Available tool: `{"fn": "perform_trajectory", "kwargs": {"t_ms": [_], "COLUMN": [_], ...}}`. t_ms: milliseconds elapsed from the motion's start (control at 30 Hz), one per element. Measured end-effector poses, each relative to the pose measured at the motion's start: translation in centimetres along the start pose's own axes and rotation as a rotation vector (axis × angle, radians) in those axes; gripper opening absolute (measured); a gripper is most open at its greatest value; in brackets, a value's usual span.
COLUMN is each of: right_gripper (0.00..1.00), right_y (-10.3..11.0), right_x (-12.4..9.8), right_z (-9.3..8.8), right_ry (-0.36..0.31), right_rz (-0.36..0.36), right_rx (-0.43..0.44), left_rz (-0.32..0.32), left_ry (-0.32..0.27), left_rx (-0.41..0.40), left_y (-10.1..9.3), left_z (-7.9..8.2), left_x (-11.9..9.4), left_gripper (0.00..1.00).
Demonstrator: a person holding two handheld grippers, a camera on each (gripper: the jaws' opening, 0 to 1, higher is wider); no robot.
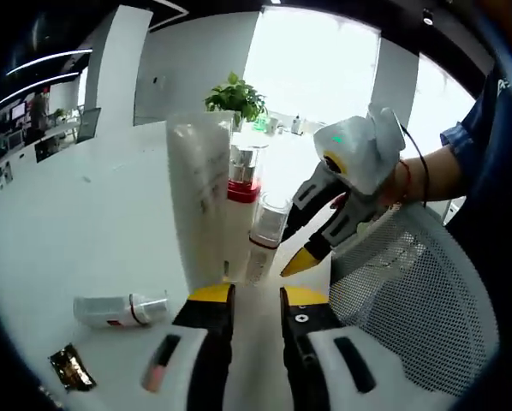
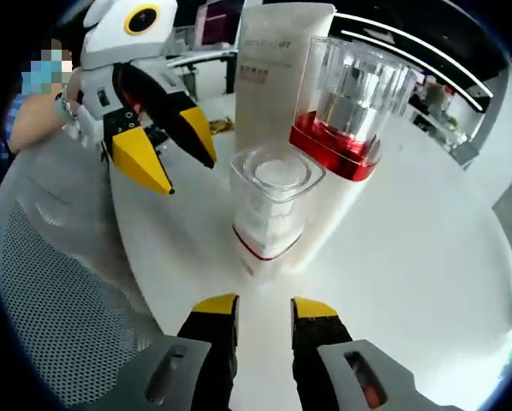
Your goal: Arrange the skincare products in the storage area until every visible bottle or jar stands upright without overlapping.
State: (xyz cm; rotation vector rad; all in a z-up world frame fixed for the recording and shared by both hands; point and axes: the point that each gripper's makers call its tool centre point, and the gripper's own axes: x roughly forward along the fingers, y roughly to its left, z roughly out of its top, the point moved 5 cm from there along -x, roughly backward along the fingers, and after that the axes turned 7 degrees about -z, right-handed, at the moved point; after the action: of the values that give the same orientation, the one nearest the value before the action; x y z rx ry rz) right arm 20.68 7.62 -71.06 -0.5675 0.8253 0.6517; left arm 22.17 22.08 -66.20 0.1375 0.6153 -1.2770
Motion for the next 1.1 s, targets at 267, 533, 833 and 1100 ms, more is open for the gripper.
{"fn": "perform_trajectory", "kwargs": {"t_ms": [267, 533, 833, 1100], "right_gripper": [0.24, 0.25, 0.26, 0.21], "right_y": [0.0, 1.0, 1.9, 2.5], "right_x": [-0.6, -2.4, -4.7, -3.7], "right_z": [-0.5, -0.2, 0.1, -0.9], "right_ry": [0.002, -0.024, -0.040, 0.037], "right_rz": [0.044, 0.013, -0.025, -0.076], "right_rx": [0.020, 0.004, -0.084, -0.189], "left_rz": [0.144, 0.223, 0.270, 0.180], "left_ry": [0.028, -0.073, -0.059, 0.185], "left_rx": [0.026, -0.076, -0.115, 0.074], "left_y": [1.9, 4.5, 8.4, 9.8], "left_z": [-0.7, -0.3, -0.4, -1.4], "left_x": [-2.1, -5.2, -6.3, -4.1], "left_gripper": [0.19, 0.23, 0.27, 0.33]}}
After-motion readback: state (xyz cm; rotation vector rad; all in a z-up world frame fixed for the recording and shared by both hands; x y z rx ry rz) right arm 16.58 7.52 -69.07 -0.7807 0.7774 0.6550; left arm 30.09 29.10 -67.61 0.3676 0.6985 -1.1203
